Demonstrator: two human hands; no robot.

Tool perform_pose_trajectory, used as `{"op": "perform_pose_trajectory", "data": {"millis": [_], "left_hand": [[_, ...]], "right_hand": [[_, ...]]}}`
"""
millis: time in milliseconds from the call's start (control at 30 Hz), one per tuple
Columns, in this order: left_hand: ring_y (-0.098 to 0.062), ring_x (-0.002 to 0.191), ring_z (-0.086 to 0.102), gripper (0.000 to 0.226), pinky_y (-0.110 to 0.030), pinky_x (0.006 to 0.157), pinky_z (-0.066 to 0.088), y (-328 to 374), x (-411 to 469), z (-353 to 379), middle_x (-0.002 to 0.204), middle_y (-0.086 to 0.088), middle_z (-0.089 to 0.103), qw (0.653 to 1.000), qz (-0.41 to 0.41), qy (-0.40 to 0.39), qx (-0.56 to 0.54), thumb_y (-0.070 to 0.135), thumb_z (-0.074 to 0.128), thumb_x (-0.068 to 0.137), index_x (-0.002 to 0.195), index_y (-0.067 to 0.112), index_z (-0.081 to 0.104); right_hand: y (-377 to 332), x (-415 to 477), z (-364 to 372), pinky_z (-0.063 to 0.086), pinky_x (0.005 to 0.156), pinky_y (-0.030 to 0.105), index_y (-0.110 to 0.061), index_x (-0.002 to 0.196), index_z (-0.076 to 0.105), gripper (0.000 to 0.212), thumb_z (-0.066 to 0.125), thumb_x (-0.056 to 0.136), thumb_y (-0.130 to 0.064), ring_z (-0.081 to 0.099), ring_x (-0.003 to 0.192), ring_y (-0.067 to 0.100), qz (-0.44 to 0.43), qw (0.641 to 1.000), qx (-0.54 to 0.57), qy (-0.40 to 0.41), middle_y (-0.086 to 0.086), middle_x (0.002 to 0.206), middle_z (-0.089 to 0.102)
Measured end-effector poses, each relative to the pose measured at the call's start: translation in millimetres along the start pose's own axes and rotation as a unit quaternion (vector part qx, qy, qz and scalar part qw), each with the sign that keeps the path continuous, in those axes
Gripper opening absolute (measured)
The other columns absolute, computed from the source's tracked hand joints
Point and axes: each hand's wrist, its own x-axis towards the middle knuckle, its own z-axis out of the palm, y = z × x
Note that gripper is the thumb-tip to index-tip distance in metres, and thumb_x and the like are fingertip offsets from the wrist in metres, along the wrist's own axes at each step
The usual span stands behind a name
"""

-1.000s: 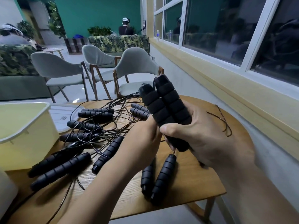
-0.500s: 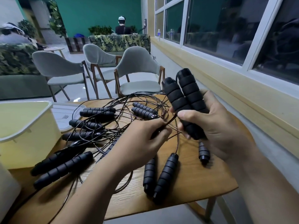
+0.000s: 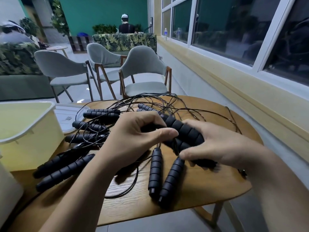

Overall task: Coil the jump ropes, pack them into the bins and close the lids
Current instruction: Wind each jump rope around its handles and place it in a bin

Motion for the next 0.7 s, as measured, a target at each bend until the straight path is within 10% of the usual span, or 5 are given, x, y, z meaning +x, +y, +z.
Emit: {"op": "perform_pose_trajectory", "data": {"millis": [167, 367, 500, 633, 700], "left_hand": [[-0.003, 0.064, 0.061, 0.023, -0.019, 0.059, 0.047, 1, 0, 0, 0.071, 0.007, 0.069, 1.0, -0.001, -0.013, 0.009, 0.032, 0.093, 0.073, 0.078, 0.018, 0.075], [-0.024, 0.067, 0.057, 0.032, -0.037, 0.062, 0.042, -11, 4, -9, 0.075, -0.012, 0.065, 0.991, -0.043, -0.09, -0.088, 0.032, 0.092, 0.076, 0.08, 0.009, 0.07], [-0.011, 0.064, 0.049, 0.032, -0.029, 0.06, 0.035, -21, 5, 2, 0.066, -0.005, 0.052, 0.986, -0.066, -0.087, -0.122, 0.033, 0.069, 0.096, 0.071, 0.013, 0.062], [0.006, 0.051, 0.047, 0.058, -0.006, 0.052, 0.035, -20, 8, 16, 0.051, 0.021, 0.053, 0.992, -0.099, -0.058, -0.044, -0.009, 0.052, 0.099, 0.054, 0.028, 0.056], [-0.001, 0.047, 0.036, 0.057, -0.013, 0.049, 0.031, -25, 8, 22, 0.048, 0.014, 0.045, 0.991, -0.116, -0.045, -0.052, 0.002, 0.053, 0.104, 0.053, 0.027, 0.056]], "right_hand": [[-10, -9, -2, 0.055, 0.057, 0.047, -0.016, 0.118, 0.063, 0.036, 0.079, 0.091, 0.001, 0.071, 0.08, 0.05, -0.008, 0.988, -0.068, -0.141, 0.023, 0.093, 0.073], [-15, -16, -6, 0.055, 0.065, 0.053, -0.012, 0.126, 0.063, 0.042, 0.08, 0.092, 0.006, 0.07, 0.079, 0.04, -0.051, 0.965, -0.04, -0.256, 0.025, 0.102, 0.073], [-13, -15, -11, 0.054, 0.063, 0.06, 0.001, 0.128, 0.059, 0.046, 0.08, 0.088, 0.011, 0.07, 0.075, 0.039, -0.078, 0.967, 0.02, -0.24, 0.032, 0.103, 0.071], [-9, -12, -12, 0.05, 0.048, 0.049, 0.0, 0.122, 0.062, 0.045, 0.083, 0.082, 0.005, 0.059, 0.06, 0.051, -0.115, 0.974, 0.095, -0.169, 0.05, 0.101, 0.062], [-6, -9, -11, 0.051, 0.045, 0.035, 0.007, 0.122, 0.06, 0.047, 0.081, 0.081, 0.003, 0.059, 0.061, 0.046, -0.137, 0.971, 0.145, -0.128, 0.052, 0.102, 0.06]]}}
